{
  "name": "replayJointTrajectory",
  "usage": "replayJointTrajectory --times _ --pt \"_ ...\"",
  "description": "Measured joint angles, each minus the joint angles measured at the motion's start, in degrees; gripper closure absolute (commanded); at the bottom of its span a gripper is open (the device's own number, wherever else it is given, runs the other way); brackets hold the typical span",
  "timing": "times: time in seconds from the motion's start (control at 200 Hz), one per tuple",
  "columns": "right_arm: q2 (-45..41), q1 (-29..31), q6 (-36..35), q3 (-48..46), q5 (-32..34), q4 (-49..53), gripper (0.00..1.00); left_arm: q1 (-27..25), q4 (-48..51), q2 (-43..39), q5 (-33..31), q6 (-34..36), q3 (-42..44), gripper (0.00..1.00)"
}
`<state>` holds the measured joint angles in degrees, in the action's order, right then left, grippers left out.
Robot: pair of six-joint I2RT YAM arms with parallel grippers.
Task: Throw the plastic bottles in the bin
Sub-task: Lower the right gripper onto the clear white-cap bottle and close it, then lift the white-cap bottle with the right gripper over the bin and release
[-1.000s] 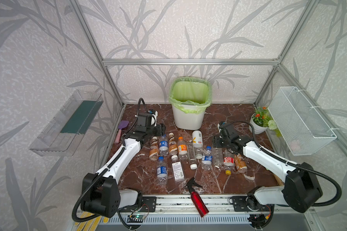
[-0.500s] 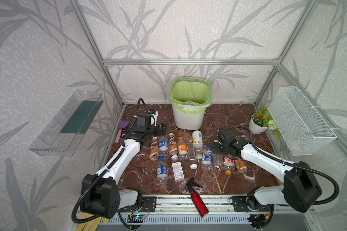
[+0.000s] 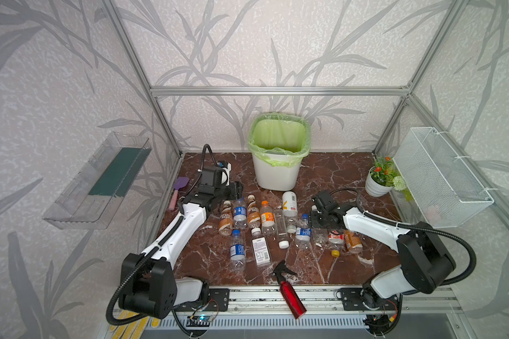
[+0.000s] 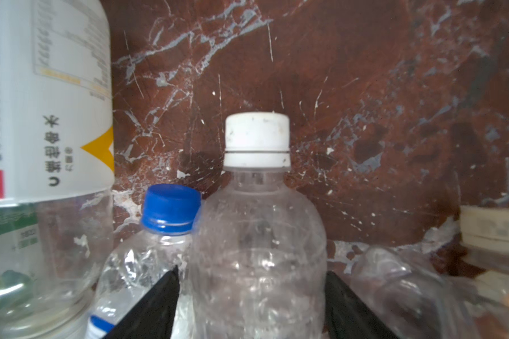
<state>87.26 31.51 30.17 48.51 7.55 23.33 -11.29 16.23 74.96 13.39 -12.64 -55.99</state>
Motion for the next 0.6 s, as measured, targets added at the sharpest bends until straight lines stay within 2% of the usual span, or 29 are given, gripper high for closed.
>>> replayJointTrajectory --times 0.21,0.6 --pt "3.8 0.0 0.2 0.2 0.8 0.4 0.29 0.0 0.0 0.3 -0.3 0.0 0.0 0.31" --pt "3.2 0.0 0.2 0.3 2.4 0.4 0.44 0.0 0.0 0.3 -0.5 0.0 0.0 0.31"
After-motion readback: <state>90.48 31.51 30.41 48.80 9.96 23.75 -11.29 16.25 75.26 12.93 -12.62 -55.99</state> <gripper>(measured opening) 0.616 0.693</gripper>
